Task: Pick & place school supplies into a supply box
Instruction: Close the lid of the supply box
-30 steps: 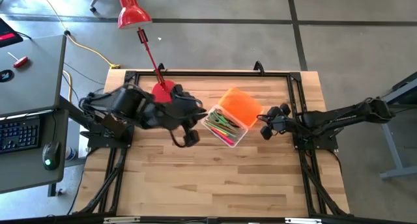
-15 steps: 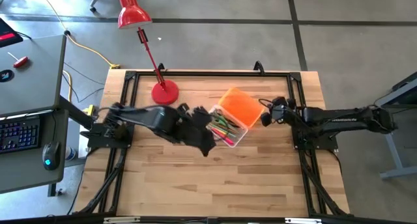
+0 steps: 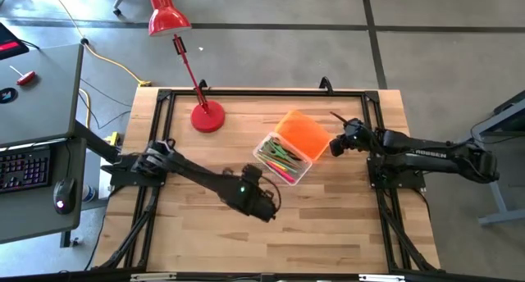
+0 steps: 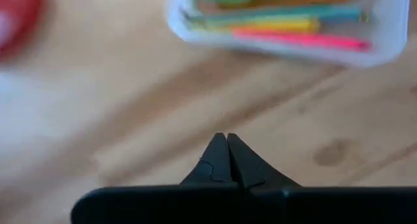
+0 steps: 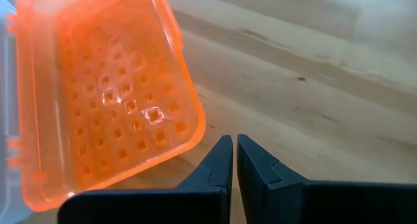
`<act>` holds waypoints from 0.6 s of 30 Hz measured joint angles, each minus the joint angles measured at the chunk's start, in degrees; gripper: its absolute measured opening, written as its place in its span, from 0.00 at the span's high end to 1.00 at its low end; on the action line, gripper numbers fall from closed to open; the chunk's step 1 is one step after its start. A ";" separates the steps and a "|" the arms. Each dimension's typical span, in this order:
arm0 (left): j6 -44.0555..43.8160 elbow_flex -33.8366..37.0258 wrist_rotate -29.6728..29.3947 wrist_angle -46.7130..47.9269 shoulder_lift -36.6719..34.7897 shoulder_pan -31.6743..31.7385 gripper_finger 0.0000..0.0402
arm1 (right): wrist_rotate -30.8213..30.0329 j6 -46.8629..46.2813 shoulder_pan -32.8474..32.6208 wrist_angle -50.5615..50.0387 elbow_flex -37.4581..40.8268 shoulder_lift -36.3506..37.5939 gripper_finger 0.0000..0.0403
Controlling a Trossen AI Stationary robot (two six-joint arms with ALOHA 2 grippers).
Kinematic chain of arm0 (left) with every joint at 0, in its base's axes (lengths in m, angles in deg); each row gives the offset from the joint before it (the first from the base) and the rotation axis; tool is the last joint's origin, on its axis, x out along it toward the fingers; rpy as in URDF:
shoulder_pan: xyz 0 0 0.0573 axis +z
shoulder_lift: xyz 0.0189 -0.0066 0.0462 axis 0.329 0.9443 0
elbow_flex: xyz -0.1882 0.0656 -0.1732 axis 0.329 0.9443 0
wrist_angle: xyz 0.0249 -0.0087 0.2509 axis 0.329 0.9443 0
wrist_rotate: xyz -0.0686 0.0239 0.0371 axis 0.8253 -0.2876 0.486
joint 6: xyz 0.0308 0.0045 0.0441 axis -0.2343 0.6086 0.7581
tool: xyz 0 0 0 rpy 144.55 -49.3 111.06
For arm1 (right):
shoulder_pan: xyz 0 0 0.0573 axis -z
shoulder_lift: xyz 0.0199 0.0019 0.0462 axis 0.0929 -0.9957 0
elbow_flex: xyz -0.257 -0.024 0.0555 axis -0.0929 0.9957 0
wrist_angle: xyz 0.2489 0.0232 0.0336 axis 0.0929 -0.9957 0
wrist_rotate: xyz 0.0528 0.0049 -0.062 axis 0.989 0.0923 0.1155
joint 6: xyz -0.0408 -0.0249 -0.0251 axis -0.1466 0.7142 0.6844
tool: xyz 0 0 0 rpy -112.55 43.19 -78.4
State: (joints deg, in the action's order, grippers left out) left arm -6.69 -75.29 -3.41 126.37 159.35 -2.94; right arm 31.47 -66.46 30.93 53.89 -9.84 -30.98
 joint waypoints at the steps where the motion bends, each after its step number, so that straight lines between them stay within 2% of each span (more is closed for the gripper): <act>1: -0.64 3.11 1.13 -5.15 0.00 -0.04 0.97 | 0.27 -0.56 0.55 0.17 0.35 0.00 1.00; 5: 4.70 15.90 6.70 -33.44 0.00 1.62 0.94 | -0.48 -1.38 3.01 2.80 2.09 -0.44 1.00; 8: 9.04 23.65 7.04 -50.29 0.00 4.14 0.95 | 3.39 -1.34 4.75 5.28 3.27 -1.70 1.00; 11: 10.29 28.05 7.15 -55.65 0.00 6.39 0.98 | 4.89 -1.30 5.69 6.93 3.75 -3.77 1.00; 15: 12.41 29.19 9.64 -55.57 -0.43 8.96 0.95 | 4.32 -0.34 7.12 11.68 3.76 -7.67 1.00; 18: 15.37 29.36 10.22 -55.45 -0.94 10.81 0.94 | 8.81 1.00 8.76 18.07 3.76 -11.11 1.00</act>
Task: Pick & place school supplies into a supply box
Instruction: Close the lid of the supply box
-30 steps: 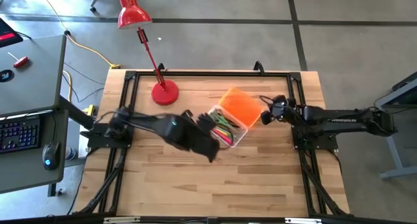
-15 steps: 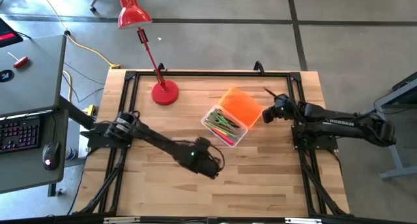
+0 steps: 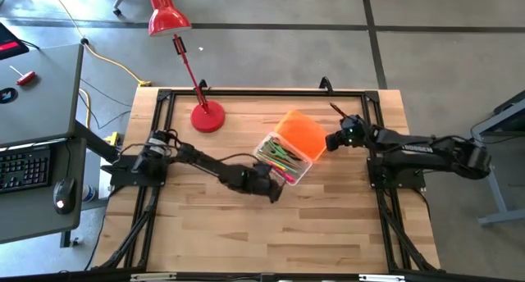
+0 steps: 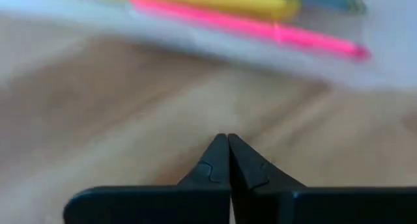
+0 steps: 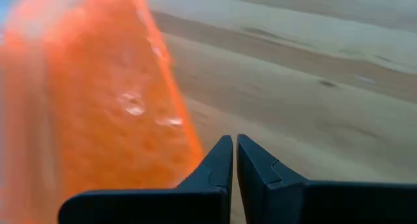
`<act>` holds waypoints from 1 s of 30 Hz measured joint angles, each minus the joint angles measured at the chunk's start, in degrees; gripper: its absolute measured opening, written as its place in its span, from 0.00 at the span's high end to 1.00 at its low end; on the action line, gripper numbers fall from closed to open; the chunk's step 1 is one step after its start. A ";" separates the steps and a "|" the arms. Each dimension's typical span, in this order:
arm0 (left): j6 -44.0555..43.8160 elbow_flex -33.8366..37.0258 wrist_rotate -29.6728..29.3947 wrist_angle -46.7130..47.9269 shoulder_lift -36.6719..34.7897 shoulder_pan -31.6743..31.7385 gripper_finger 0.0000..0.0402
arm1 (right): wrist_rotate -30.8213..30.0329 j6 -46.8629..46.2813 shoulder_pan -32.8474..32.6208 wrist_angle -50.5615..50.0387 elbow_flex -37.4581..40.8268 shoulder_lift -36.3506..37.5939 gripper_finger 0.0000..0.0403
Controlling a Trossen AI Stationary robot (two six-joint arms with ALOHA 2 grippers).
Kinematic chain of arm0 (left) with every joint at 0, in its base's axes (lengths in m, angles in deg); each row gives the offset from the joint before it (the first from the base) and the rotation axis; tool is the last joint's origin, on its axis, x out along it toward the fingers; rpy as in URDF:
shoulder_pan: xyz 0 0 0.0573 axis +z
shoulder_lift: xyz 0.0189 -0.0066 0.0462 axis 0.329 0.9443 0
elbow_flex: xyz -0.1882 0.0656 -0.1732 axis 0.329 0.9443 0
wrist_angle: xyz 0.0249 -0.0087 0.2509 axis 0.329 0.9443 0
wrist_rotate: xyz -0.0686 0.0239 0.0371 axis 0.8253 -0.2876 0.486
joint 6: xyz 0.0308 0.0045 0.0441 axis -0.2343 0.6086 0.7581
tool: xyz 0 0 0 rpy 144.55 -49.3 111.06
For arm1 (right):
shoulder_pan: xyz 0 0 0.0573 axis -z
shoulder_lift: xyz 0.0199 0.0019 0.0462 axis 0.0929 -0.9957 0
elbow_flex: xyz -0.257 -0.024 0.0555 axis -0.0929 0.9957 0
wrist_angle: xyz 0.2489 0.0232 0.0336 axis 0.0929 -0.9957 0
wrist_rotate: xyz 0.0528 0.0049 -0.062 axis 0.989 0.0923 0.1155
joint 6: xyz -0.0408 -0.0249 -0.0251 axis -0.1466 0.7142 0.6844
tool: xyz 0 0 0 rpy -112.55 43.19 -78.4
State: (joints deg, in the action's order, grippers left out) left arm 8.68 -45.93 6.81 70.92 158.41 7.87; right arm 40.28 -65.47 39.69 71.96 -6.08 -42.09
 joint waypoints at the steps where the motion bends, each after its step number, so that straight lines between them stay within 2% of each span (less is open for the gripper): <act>1: 1.00 0.04 -0.26 -0.06 -0.04 0.72 0.94 | 1.71 0.28 0.57 2.37 0.00 -1.15 1.00; 5: 5.98 0.12 -0.59 -1.90 -0.02 3.94 0.98 | 7.46 1.64 2.09 7.67 -0.03 -5.17 1.00; 13: 10.31 0.14 2.77 -2.24 -0.36 8.11 0.94 | 10.00 4.94 2.52 8.18 0.00 -6.70 1.00; 18: 11.27 0.23 3.02 -1.51 -0.79 8.29 0.98 | 10.85 5.80 2.52 10.17 0.02 -4.87 1.00; 26: 10.99 0.23 3.21 -1.41 -0.81 8.29 0.93 | 13.23 5.92 2.49 10.54 0.00 1.68 1.00; 30: 10.87 0.23 3.50 -1.43 -0.83 8.29 0.96 | 14.95 7.21 0.86 11.05 -0.15 4.95 1.00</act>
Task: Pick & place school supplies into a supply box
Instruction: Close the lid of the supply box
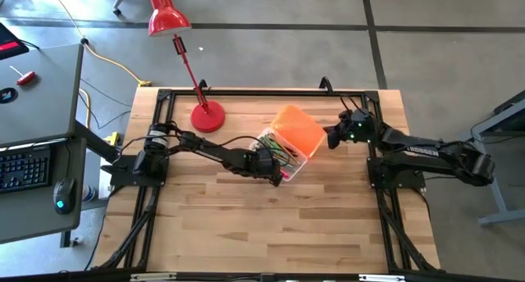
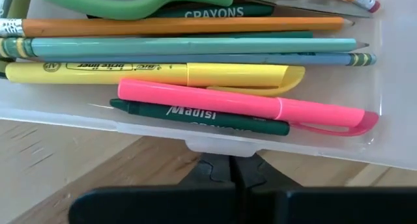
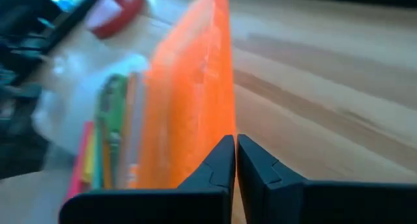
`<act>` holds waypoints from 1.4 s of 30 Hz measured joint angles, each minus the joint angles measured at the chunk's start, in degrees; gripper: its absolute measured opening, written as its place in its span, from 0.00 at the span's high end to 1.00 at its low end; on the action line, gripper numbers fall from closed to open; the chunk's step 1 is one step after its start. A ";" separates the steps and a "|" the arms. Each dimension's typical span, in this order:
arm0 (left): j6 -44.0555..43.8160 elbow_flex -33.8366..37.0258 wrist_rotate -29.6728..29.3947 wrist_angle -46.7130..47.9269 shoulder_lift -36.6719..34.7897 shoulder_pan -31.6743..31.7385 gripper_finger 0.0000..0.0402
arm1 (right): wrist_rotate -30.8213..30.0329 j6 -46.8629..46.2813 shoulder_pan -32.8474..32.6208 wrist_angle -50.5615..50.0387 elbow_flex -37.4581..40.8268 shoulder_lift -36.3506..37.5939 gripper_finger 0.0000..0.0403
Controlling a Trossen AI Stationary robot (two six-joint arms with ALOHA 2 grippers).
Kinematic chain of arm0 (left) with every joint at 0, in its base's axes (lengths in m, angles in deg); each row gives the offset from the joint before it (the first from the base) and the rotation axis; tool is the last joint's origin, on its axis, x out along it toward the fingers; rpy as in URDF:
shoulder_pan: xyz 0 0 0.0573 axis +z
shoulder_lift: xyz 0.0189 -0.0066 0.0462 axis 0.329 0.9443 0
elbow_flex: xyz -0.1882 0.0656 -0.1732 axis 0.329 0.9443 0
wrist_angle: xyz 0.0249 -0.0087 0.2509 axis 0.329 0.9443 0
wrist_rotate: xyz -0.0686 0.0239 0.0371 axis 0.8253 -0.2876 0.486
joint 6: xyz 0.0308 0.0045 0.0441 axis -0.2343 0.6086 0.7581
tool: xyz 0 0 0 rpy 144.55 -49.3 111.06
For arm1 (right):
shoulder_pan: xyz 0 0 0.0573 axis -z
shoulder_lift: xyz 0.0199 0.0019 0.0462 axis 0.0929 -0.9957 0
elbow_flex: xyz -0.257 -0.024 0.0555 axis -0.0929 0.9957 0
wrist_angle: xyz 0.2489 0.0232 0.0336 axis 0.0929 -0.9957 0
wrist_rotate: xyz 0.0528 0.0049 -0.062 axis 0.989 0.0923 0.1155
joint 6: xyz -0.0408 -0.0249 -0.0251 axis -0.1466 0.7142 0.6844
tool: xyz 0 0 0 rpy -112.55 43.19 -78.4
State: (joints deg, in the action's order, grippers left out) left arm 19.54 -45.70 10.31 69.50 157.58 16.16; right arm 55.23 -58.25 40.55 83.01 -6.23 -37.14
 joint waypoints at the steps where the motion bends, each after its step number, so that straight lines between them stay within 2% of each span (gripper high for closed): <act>1: -0.12 0.00 0.06 -0.02 -0.04 0.00 0.97 | -0.02 0.09 -0.69 0.11 -0.02 0.74 1.00; 5: -0.61 0.00 0.20 -0.09 -0.04 0.02 0.98 | 1.20 0.03 -3.65 0.66 -0.19 3.22 1.00; 10: -1.22 0.00 0.41 -0.22 -0.04 0.06 0.93 | 1.05 -0.42 -8.83 2.17 -0.28 4.24 1.00; 14: -1.34 -0.07 -0.19 -2.60 0.07 0.13 0.95 | 3.52 -2.15 -13.92 4.04 -0.20 4.12 1.00; 19: -0.31 -0.15 -3.00 -7.88 -0.49 -0.69 0.98 | 1.62 -3.94 -20.87 1.13 0.55 3.62 1.00; 22: 0.02 -1.81 -4.28 -7.37 -1.81 -2.12 0.95 | -1.93 -4.41 -24.36 2.00 0.43 3.78 1.00; 24: -0.55 -2.47 -4.76 -2.75 -2.93 -3.01 0.94 | -3.85 -4.03 -26.07 3.74 0.18 3.89 1.00; 26: -0.65 -3.61 -5.53 -2.60 -2.97 -3.92 0.95 | -4.80 -3.98 -27.42 4.65 0.19 4.38 1.00; 29: -2.04 -4.39 -8.97 2.36 -3.77 -6.05 0.98 | -5.28 -3.98 -28.91 6.41 0.21 5.00 1.00; 33: -4.64 -7.39 -12.54 9.97 -5.43 -8.31 0.96 | -5.96 -3.89 -29.65 7.00 0.17 4.97 1.00; 38: -4.44 -12.60 -15.69 17.41 -6.64 -7.53 0.96 | -11.49 -3.87 -29.70 6.92 -1.39 4.55 1.00; 42: -1.28 -18.36 -15.95 24.42 -6.73 -4.58 0.98 | -13.30 -2.39 -30.05 5.79 -3.52 1.14 1.00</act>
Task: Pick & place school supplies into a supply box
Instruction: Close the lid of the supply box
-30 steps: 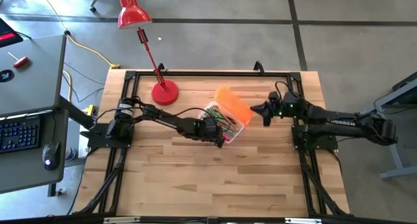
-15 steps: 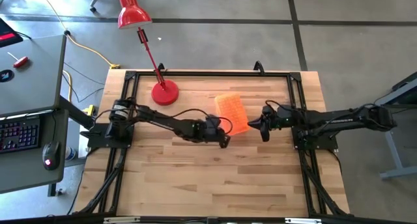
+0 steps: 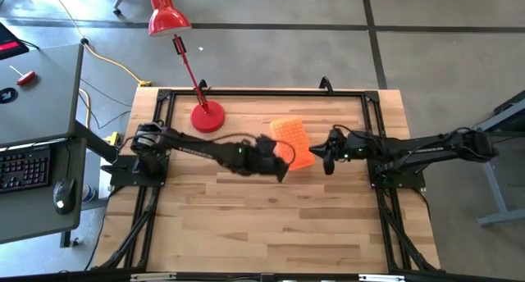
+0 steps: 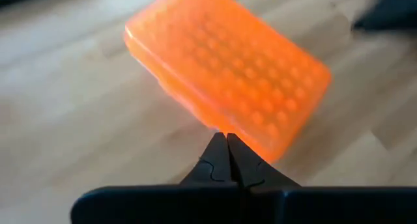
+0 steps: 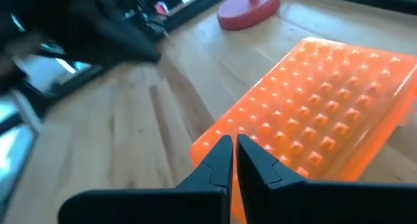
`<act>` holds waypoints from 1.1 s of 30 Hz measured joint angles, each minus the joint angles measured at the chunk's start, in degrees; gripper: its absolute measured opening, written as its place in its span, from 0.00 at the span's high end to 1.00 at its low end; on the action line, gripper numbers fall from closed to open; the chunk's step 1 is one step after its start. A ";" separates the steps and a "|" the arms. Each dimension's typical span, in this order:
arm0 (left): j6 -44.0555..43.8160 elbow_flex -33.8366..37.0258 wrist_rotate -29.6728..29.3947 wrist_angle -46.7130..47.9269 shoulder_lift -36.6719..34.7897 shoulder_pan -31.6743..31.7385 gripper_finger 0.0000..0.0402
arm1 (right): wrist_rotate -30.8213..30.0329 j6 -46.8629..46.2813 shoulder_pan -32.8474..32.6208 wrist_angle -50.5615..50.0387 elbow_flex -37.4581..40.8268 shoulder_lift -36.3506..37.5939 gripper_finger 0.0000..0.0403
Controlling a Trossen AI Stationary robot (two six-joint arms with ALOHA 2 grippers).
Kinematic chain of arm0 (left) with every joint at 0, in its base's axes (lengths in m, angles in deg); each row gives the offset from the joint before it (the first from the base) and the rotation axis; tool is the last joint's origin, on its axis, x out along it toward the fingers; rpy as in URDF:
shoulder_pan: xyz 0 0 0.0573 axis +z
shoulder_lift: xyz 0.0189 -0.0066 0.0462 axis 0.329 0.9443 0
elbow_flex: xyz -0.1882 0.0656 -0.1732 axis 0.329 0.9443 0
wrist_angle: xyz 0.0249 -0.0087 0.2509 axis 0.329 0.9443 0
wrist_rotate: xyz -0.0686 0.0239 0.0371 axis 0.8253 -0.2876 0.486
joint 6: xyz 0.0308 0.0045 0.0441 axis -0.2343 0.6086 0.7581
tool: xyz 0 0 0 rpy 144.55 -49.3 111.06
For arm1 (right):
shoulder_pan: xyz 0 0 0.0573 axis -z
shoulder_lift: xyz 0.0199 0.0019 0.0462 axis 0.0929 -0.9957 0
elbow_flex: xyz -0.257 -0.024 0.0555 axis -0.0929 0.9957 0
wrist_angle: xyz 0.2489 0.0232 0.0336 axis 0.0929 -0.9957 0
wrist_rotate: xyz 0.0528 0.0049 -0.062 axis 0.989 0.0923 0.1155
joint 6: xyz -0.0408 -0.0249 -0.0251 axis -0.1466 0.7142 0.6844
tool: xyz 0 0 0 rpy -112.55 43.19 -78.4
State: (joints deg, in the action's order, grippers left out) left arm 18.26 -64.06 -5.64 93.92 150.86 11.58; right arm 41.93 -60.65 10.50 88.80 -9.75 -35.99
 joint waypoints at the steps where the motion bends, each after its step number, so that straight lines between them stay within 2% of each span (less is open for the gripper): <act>1: 1.07 -1.70 0.18 1.54 0.02 1.19 0.98 | -0.87 0.88 -0.28 0.14 -0.72 -1.55 1.00; 5: 6.47 -5.15 0.60 1.83 -0.14 6.69 0.94 | -3.49 3.80 -1.72 -0.31 -2.74 -8.46 1.00; 10: 11.41 -5.05 6.30 -2.23 0.16 13.06 0.97 | -4.05 4.67 -3.96 -0.19 -4.46 -16.08 1.00; 13: 12.70 -4.21 7.91 -3.65 2.64 15.35 0.98 | -6.70 5.60 -5.16 -0.13 -5.47 -18.52 1.00; 20: 13.85 -4.26 15.38 -9.59 9.31 17.64 0.93 | -8.40 7.20 -5.62 0.02 -7.82 -20.01 1.00; 25: 13.80 -4.30 16.14 -9.63 11.89 18.24 0.98 | -8.42 7.16 -5.62 -0.71 -7.86 -20.01 1.00; 33: 13.28 -4.33 17.15 -9.25 12.08 18.41 0.94 | -9.02 5.69 -5.55 -7.23 -7.80 -20.16 1.00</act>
State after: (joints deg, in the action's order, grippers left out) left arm 31.54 -68.38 11.51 84.67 162.94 30.00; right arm 32.91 -54.96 4.95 81.57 -17.56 -56.16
